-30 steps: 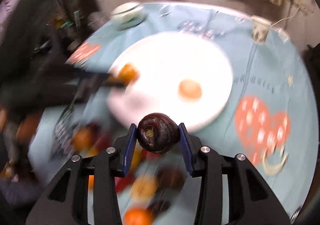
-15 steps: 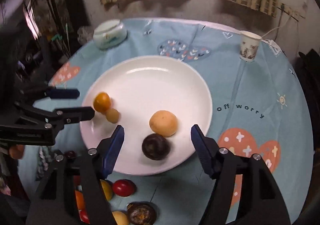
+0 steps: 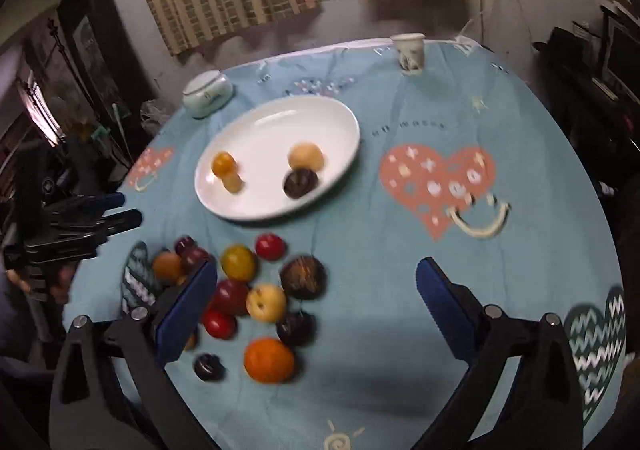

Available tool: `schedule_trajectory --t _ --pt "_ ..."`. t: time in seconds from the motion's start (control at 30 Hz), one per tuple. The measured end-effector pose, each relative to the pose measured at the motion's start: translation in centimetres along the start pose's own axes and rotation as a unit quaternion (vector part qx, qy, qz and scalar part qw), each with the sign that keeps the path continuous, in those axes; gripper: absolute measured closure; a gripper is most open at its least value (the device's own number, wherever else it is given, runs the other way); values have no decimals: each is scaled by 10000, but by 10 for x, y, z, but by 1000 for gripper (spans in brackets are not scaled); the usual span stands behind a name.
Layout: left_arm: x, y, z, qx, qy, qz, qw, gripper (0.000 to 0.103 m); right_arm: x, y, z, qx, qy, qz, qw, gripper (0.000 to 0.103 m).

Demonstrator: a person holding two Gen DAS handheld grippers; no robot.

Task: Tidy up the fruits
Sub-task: 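Grasp a mandarin with the right tool while the left tool grasps a dark plum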

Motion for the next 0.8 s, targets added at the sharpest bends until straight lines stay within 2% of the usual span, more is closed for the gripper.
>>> schedule_trajectory --t 0.13,0.23,0.33,0.53,0.8 --pt "-38 12 20 -222 -359 -204 9989 23 -48 -9 -11 71 137 -490 9987 3" --pt "-61 18 32 -341 -551 -353 9973 21 -72 -19 -23 78 345 -796 9962 3" --pt "-80 18 45 -481 -634 -551 9953 21 -91 -28 -26 134 290 -1006 9944 3" --pt "-93 18 50 -502 -594 -696 9945 21 -101 -43 -29 146 222 -1294 9912 3" --pt "-96 16 49 -442 -550 -783 9944 21 -97 -63 -28 15 107 -1455 9893 4"
Point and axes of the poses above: each gripper's, at about its wrist camera, not at the fingertips, and y roughly against the way its jaws point, z to its right, x to its top, the point moved 10 cm from there along -y, roughly the way its jaws point, and after that the axes turned 11 degrees about x, right-handed, at the moved point
